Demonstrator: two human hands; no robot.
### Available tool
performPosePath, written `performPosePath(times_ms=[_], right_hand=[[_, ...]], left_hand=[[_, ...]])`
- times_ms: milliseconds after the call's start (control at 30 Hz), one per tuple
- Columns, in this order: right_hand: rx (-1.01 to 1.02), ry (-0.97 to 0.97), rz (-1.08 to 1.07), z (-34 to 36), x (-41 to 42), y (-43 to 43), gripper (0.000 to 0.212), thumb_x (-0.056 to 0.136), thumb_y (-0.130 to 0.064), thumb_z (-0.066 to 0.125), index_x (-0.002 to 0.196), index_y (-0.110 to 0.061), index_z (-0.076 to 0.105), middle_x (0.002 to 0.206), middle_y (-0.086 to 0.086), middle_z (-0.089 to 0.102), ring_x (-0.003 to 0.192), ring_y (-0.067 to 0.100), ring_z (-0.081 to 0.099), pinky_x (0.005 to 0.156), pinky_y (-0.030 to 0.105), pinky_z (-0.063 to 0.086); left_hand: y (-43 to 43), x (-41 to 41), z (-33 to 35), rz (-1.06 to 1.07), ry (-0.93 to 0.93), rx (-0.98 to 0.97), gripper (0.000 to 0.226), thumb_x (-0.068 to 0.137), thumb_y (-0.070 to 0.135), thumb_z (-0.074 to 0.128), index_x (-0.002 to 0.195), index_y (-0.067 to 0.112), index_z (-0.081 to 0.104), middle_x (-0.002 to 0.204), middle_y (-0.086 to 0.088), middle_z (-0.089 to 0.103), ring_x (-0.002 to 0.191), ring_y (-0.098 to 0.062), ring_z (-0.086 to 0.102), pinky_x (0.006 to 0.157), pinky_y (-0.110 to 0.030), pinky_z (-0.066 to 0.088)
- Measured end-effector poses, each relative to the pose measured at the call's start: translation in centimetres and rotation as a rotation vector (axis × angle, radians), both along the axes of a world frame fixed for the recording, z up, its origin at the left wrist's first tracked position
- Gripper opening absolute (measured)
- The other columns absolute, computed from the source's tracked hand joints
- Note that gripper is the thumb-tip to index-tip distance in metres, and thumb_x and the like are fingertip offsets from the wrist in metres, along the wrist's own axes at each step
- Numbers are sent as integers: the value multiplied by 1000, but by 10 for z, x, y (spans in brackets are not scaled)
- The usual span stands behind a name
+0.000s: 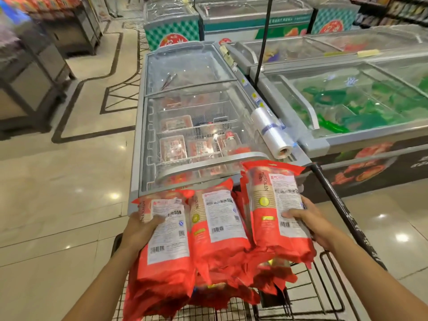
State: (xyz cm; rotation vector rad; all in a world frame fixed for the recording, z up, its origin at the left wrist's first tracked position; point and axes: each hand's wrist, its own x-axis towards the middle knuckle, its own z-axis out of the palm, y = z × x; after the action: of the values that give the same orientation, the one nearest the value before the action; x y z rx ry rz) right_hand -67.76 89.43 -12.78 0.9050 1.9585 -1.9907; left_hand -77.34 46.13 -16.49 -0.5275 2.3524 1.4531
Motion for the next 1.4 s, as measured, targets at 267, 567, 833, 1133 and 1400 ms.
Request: performPosePath(times_ms=[267,567,833,1133,1400], right_hand=[[529,13,41,16,-11,-14,71,77,-1,81,140,-14,51,113,-2,67,108,25,63,90,39,50],[1182,330,371,54,-21,-99,73,88,-49,50,153,-19,40,154,12,45,142,34,41,117,51,32],[1367,567,618,96,-34,-241,74,90,-52,45,155,-19,40,161,20,35,151,39,30,121,59,22],[1342,813,847,127,20,-428,74,83,-53,53,148,-16,52,152,22,48,141,40,45,116,60,33],[1248,1074,1055,166,116,-618,73,104,-56,31,164,-27,-1,171,9,-7,158,28,-9,126,50,-8]], left_hand=[[15,-2,1,-81,120,-363,72,76,60,73,129,14,57,121,-11,68,110,-38,65,95,-51,54],[45,13,63,-306,487,-776,79,88,58,51,150,9,45,154,-20,47,138,-39,46,113,-53,40],[-4,65,122,-218,716,-925,77,92,57,47,152,9,47,157,-19,46,141,-41,46,116,-59,38],[-161,172,157,4,608,-1105,81,89,60,42,153,10,46,158,-17,45,141,-39,48,114,-60,40],[-329,311,179,290,464,-1214,82,90,62,42,156,13,42,160,-14,43,145,-38,44,118,-57,35]])
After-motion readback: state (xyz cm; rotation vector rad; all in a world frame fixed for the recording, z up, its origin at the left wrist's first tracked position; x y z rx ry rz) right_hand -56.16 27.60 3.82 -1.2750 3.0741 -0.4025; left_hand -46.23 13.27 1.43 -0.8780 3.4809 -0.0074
